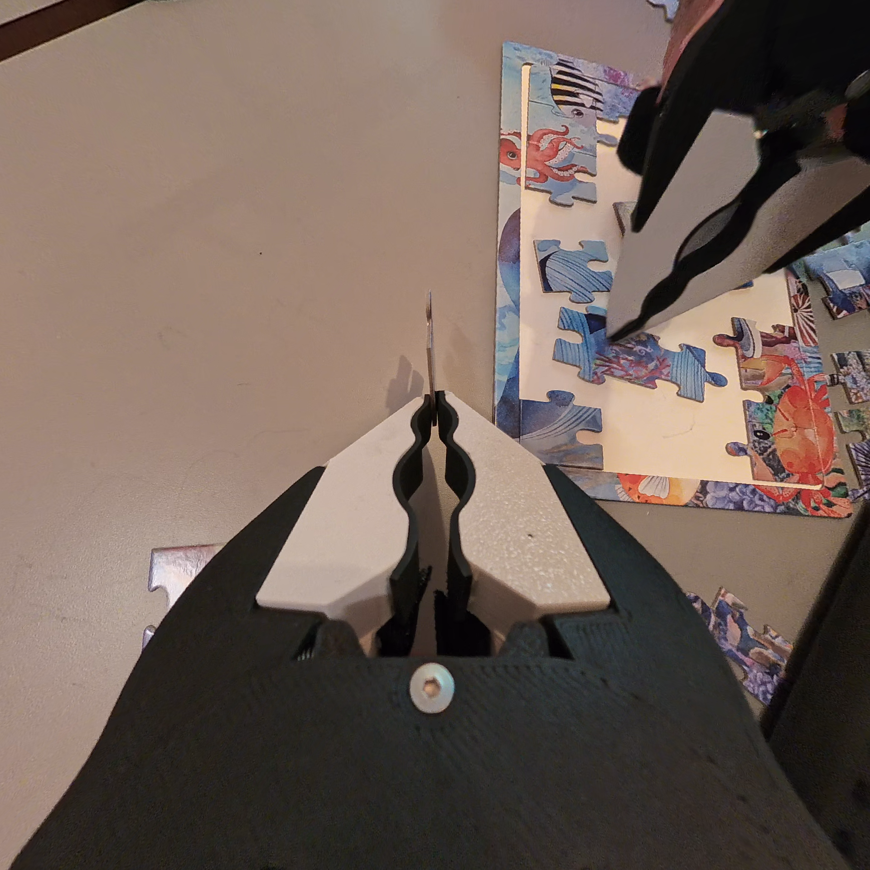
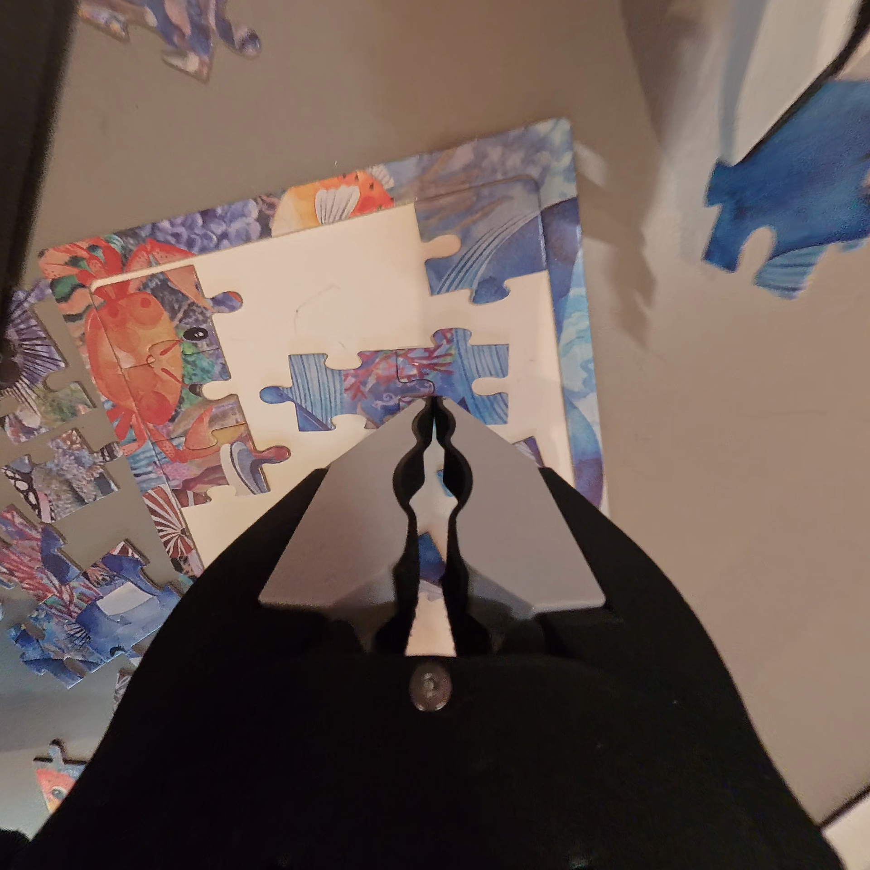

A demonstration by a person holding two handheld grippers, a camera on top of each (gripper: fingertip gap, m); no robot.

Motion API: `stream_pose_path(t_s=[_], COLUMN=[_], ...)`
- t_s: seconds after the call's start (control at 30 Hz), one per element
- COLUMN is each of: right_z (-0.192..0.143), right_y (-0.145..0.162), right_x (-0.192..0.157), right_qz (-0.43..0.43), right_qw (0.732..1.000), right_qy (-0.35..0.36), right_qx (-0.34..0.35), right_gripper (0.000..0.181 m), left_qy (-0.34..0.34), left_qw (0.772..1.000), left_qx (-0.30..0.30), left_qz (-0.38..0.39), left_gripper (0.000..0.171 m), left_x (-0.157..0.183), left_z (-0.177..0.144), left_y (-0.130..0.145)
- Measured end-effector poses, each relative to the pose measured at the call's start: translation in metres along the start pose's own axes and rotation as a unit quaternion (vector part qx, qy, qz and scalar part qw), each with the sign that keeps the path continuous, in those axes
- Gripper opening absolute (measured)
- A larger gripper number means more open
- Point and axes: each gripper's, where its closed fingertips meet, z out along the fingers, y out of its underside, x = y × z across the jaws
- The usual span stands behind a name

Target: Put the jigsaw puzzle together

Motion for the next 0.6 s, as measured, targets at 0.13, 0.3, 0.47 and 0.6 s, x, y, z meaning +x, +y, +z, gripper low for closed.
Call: stream_pose_path(t_s=[0.13,0.3,0.47,0.6], right_z=[0.000,-0.005,0.007,0.001], right_y=[0.002,-0.021,-0.014,-0.023], right_x=[0.001,-0.006,-0.005,-0.005], right_qz=[0.006,-0.012,-0.005,-0.004], right_qw=[1.000,0.999,1.000,1.000], right_qy=[0.009,0.011,0.007,0.017], right_qx=[-0.004,0.032,0.003,0.021], right_gripper=[0.000,0.000,0.000,0.000], left_qy=[0.000,0.000,0.000,0.000], left_qw=[1.000,1.000,1.000,1.000], left_qx=[-0.001,0.000,-0.001,0.001], left_qz=[0.001,0.000,-0.001,-0.002], left_gripper=[0.000,0.000,0.000,0.000], left_x=[0.001,0.000,0.000,0.000], left_z=[0.000,0.001,0.001,0.000], left_y=[0.000,0.000,0.000,0.000])
